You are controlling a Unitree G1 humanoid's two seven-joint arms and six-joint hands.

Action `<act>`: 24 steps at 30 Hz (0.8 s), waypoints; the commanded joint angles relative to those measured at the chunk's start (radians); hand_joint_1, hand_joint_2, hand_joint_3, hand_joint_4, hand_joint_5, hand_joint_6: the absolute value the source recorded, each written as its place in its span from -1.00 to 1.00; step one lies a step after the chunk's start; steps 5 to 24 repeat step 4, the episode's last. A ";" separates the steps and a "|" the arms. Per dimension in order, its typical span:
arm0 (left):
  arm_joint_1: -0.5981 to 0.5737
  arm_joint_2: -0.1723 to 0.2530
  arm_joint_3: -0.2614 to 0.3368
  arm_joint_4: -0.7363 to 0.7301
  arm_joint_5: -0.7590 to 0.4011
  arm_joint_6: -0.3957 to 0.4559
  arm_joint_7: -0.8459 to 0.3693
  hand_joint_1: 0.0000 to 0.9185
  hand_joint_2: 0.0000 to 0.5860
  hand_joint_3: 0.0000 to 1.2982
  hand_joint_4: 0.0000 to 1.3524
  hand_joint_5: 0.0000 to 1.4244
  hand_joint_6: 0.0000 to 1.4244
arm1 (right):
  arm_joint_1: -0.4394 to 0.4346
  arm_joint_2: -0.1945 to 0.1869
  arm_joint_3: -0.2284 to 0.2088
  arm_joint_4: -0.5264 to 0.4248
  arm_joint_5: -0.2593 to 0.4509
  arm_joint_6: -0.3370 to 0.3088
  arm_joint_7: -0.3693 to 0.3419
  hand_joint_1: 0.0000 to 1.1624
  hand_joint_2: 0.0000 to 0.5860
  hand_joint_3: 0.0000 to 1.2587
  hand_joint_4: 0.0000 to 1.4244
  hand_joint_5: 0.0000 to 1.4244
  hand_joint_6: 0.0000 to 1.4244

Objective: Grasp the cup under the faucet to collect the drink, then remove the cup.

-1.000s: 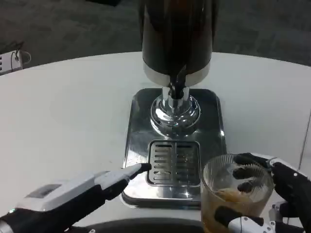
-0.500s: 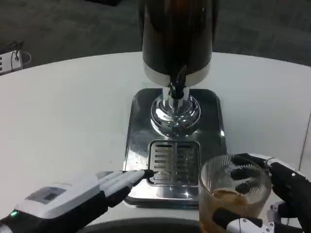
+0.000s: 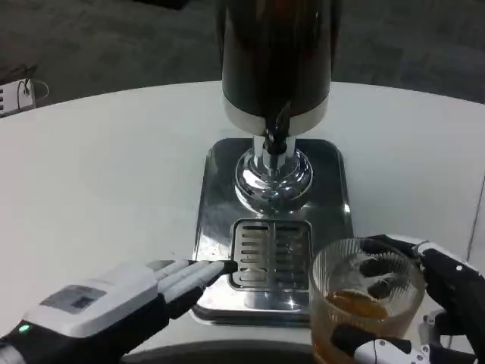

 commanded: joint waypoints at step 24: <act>0.022 -0.012 0.021 -0.022 0.014 0.012 0.012 -1.00 -0.86 -1.00 -1.00 -1.00 -1.00 | -0.005 0.000 -0.003 -0.030 0.023 -0.015 0.002 0.52 -0.14 0.56 0.62 0.83 1.00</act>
